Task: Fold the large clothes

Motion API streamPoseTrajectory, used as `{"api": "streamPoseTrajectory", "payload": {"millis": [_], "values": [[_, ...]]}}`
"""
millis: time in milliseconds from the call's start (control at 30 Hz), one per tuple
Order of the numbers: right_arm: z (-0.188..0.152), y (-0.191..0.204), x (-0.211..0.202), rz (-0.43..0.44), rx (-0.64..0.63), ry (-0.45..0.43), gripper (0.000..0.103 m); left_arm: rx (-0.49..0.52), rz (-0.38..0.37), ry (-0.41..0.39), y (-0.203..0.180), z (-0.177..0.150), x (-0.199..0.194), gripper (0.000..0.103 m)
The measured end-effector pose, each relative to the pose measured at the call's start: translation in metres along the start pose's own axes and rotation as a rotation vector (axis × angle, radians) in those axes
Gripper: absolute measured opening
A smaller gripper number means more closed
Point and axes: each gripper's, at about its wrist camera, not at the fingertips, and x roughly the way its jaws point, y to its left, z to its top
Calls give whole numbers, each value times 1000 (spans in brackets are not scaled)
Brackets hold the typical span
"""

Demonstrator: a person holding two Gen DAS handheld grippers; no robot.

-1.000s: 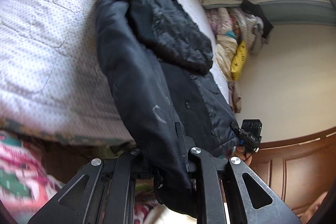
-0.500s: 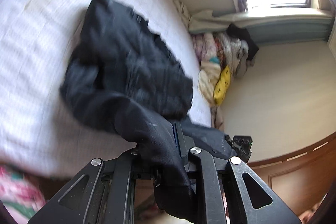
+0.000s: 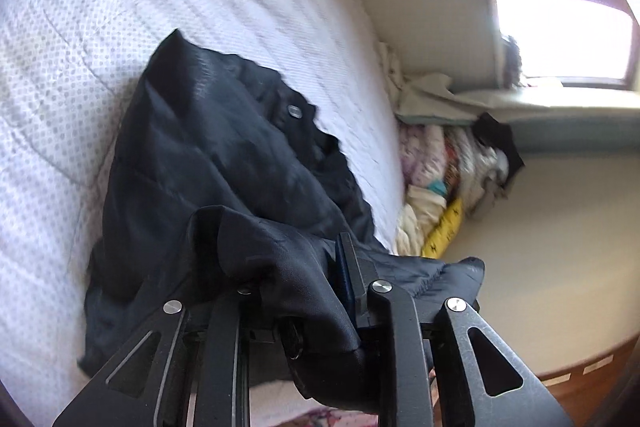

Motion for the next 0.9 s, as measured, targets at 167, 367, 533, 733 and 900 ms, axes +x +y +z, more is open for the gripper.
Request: {"api": "streamPoseTrajectory", "payload": {"millis": [167, 367, 533, 733, 900], "values": [[18, -17, 35, -48, 19, 8, 17, 6, 50, 0, 9, 13, 19, 41], [30, -20, 45, 0, 4, -10, 41, 80, 23, -54, -7, 19, 3, 72], [37, -16, 40, 132, 40, -53, 67, 152, 84, -224, -15, 20, -24, 84], [45, -17, 22, 102, 34, -119, 68, 212, 233, -309, -13, 19, -33, 85], [47, -2, 7, -160, -137, -182, 68, 278, 289, -260, -15, 12, -14, 85]]}}
